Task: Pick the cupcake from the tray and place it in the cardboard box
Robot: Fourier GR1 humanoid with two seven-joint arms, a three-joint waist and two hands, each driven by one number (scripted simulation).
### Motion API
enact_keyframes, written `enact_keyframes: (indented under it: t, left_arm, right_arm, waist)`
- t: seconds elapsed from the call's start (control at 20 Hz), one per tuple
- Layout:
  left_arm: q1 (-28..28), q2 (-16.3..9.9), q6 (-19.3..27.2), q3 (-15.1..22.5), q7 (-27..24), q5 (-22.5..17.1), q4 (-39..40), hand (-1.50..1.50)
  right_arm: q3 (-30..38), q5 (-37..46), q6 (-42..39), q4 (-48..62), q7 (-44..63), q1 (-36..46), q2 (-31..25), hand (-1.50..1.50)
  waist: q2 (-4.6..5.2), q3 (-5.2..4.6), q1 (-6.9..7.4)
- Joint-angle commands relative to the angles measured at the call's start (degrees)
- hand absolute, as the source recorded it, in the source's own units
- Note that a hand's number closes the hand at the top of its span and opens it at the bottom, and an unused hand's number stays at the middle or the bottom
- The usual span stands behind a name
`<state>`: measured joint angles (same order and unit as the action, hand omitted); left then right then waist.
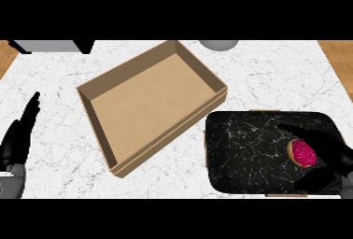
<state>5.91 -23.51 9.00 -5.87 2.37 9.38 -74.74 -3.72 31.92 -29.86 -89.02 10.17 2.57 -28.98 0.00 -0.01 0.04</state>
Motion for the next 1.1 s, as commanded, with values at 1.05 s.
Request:
enact_keyframes:
  t: [1.05]
  left_arm:
    - [0.1, 1.3, -1.5, -1.9, 3.5, 2.6, -3.7, 0.0]
  right_arm:
    - [-11.3, 28.7, 6.0, -19.6, 23.9, 10.9, 12.9, 1.5]
  waist:
    - [-0.22, -0.04, -0.12]
